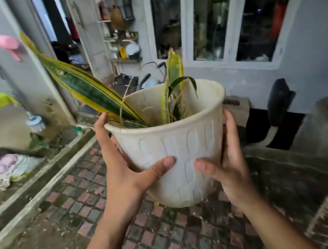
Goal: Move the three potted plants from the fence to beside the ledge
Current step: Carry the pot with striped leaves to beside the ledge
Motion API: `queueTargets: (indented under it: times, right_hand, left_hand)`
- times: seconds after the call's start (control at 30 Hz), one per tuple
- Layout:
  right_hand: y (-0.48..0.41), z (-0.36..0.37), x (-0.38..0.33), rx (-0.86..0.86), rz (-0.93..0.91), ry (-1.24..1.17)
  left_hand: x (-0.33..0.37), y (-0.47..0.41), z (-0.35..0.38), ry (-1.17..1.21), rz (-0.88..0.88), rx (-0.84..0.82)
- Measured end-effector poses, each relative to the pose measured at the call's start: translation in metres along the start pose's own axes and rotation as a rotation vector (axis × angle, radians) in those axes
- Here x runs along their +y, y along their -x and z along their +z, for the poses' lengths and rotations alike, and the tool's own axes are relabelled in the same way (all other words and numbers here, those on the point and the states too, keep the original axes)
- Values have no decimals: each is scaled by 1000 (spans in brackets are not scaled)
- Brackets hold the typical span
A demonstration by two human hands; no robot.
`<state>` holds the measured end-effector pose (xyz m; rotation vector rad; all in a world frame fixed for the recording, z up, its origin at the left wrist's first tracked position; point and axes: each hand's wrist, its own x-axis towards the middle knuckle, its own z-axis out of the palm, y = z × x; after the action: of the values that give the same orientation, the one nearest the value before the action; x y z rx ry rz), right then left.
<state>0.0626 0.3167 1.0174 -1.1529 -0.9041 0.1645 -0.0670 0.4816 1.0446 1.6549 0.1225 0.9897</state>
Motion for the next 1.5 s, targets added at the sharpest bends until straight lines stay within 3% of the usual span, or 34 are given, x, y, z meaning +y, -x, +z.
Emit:
queueTargets:
  times: [0.3, 0.47, 0.7, 0.9, 1.27, 1.5]
  right_hand:
    - [-163, 2, 95, -296, -50, -89]
    - [-240, 53, 148, -429, -78, -119]
    - [-319, 149, 246, -575, 57, -259]
    - [-396, 224, 316, -598, 155, -312]
    - [-551, 308, 473, -431, 258, -336]
    - [-668, 356, 580, -470, 305, -340]
  left_hand:
    - [-58, -96, -4, -158, 13, 336]
    - [-88, -137, -39, -229, -21, 529]
    - [-154, -201, -130, -278, -31, 684]
    - [-212, -278, -211, -329, -89, 709]
    - [-349, -447, -313, -312, -188, 620]
    - [-451, -557, -373, -301, -229, 658]
